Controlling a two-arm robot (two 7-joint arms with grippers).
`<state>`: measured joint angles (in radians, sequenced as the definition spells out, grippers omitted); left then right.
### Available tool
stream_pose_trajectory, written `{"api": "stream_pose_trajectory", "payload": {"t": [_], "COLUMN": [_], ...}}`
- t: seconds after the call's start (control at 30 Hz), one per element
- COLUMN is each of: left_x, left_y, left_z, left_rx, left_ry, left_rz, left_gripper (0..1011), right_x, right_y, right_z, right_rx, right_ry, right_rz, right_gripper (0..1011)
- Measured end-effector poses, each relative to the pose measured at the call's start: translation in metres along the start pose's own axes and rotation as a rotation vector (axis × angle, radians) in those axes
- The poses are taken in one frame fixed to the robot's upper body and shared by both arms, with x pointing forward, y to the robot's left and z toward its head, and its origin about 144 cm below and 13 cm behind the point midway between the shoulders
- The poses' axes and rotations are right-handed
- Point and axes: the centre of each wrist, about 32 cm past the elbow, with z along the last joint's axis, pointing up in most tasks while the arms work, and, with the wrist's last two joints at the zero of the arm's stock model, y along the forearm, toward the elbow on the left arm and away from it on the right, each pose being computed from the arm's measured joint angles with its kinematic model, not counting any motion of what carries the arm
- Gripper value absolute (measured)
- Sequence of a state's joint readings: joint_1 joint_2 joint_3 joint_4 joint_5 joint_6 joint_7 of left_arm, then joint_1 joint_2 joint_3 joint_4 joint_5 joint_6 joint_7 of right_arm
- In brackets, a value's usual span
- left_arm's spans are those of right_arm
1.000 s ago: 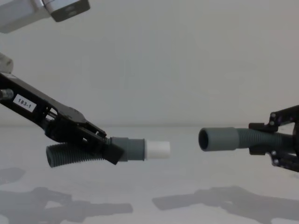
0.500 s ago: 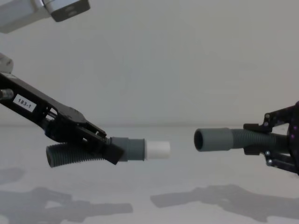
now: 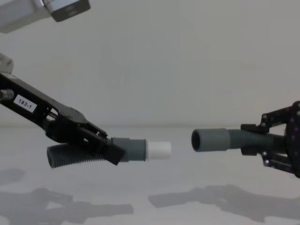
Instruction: Use both hands to pick up one end of the pipe from the table, align the ends, and insert them.
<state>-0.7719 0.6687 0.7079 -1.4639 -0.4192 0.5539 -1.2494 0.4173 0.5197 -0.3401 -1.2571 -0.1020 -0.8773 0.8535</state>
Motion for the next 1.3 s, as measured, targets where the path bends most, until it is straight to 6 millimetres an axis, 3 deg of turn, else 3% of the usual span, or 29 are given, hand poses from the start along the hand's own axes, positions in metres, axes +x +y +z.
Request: {"api": "stream_pose_trajectory", "payload": {"t": [1.3], "left_x": [0.011], "left_y": [-0.013], "left_z": [0.007], "left_rx": [-0.033], "left_ry": [-0.011], "left_rz": [-0.023], "left_gripper": [327], "right_x": [0.000], "right_y": [0.002], "right_z": [0.000], "right_rx": [0.000], "right_ry": [-0.001], "right_rz": [0.000], "right_gripper": [266]}}
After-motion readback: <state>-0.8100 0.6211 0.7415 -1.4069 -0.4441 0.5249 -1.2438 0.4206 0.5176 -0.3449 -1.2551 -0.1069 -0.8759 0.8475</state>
